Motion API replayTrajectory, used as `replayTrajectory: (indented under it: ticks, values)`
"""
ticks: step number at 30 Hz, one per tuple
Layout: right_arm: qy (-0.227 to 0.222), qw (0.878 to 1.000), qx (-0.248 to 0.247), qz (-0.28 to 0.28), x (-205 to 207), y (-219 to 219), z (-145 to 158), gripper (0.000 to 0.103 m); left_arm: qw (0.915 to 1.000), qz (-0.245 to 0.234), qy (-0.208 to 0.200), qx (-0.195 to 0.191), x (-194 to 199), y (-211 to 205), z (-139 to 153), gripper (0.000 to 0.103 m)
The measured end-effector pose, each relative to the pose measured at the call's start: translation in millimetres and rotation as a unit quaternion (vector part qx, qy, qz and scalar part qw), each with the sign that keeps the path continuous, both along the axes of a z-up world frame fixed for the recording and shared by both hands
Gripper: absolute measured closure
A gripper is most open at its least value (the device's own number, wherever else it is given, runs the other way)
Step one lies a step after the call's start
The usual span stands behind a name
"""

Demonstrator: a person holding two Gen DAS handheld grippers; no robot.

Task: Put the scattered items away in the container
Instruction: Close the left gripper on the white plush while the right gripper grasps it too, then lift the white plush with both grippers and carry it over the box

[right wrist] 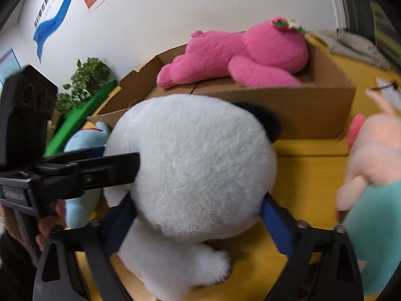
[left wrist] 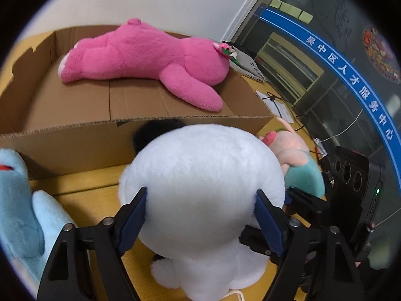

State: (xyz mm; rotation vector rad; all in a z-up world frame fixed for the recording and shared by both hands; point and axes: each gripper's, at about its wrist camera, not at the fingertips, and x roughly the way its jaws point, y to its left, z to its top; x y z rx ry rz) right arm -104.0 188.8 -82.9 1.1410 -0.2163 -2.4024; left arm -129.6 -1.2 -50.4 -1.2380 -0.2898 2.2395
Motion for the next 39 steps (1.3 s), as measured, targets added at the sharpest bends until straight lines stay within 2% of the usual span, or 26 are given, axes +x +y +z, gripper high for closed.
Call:
replayTrajectory:
  ticks: [5, 9, 13, 18, 22, 25, 27, 29, 32, 35, 39]
  values:
    - [0.031, 0.999, 0.006, 0.007, 13.6, -4.9, 10.8, 0.032, 0.9999, 0.003, -0.003, 0.013, 6.7, -4.7, 9.5, 0.046]
    - [0.061, 0.998, 0.005, 0.012, 27.4, -6.4, 31.6, 0.037, 0.9995, 0.012, 0.022, 0.017, 25.5, -10.6, 36.3, 0.049]
    - [0.108, 0.994, -0.005, 0.024, 35.6, -13.6, 75.4, 0.037, 0.9960, 0.023, 0.084, 0.022, 40.8, -23.0, 90.0, 0.049]
    - [0.198, 0.979, -0.003, 0.044, 34.6, -36.8, 151.4, 0.037, 0.9852, 0.028, 0.169, 0.006, 38.4, -42.0, 168.8, 0.049]
    - [0.246, 0.967, 0.008, 0.061, 3.6, -66.9, 195.7, 0.037, 0.9786, 0.039, 0.202, -0.013, 8.6, -66.2, 212.4, 0.048]
    - [0.258, 0.963, 0.003, 0.072, -31.3, -92.7, 212.4, 0.037, 0.9766, 0.058, 0.205, -0.025, -21.3, -91.2, 226.2, 0.048]
    - [0.253, 0.964, -0.008, 0.079, -58.9, -108.1, 209.5, 0.037, 0.9776, 0.071, 0.195, -0.034, -39.2, -104.3, 222.1, 0.049]
    - [0.246, 0.966, -0.014, 0.082, -81.3, -123.6, 198.5, 0.037, 0.9814, 0.083, 0.169, -0.036, -66.5, -120.8, 204.3, 0.049]
    - [0.221, 0.972, -0.018, 0.078, -121.7, -148.4, 158.9, 0.037, 0.9883, 0.095, 0.115, -0.030, -103.0, -138.8, 164.7, 0.049]
    - [0.156, 0.985, -0.037, 0.070, -154.4, -161.6, 113.0, 0.037, 0.9917, 0.107, 0.059, -0.042, -131.3, -149.8, 114.1, 0.049]
    - [0.052, 0.995, -0.042, 0.068, -180.0, -183.2, 53.3, 0.037, 0.9907, 0.118, 0.005, -0.069, -142.3, -158.0, 58.3, 0.049]
